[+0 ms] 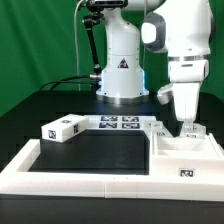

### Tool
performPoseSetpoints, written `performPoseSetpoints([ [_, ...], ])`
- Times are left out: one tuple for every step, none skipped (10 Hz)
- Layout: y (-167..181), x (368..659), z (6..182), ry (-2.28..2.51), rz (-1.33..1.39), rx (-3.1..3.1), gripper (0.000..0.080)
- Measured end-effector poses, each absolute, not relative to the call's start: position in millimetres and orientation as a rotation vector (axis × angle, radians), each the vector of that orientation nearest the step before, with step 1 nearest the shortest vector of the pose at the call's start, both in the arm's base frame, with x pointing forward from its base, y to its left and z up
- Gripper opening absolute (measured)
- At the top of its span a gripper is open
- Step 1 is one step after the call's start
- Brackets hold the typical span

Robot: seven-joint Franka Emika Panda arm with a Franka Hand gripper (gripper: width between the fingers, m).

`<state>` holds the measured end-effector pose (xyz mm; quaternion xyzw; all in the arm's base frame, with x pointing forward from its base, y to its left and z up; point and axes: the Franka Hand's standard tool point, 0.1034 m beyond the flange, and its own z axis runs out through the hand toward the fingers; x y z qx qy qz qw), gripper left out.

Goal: Assemble cabinet

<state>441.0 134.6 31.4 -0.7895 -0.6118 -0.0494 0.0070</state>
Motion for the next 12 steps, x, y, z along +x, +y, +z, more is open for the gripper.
performPoseSetpoints([
  [132, 442, 35.2, -1.947, -0.140, -2.449, 0.0069],
  [129, 442, 37.7, -2.001, -0.114, -2.410, 0.0069],
  [130, 444, 39.3, -2.003, -0.120, -2.411, 0.0070],
  [129, 443, 37.6, -1.999, -0.115, -2.412, 0.0070],
  [129, 442, 37.1, -1.998, -0.114, -2.412, 0.0070],
  [128, 443, 37.3, -2.006, -0.114, -2.406, 0.0070],
  [126, 444, 38.1, -2.028, -0.116, -2.390, 0.0070],
  [127, 443, 40.3, -2.037, -0.120, -2.386, 0.0070],
  [128, 444, 43.2, -2.044, -0.126, -2.383, 0.0070],
  [129, 445, 45.6, -2.050, -0.133, -2.381, 0.0070],
  [131, 446, 48.1, -2.056, -0.140, -2.379, 0.0070],
  [132, 446, 49.0, -2.054, -0.144, -2.381, 0.0070],
])
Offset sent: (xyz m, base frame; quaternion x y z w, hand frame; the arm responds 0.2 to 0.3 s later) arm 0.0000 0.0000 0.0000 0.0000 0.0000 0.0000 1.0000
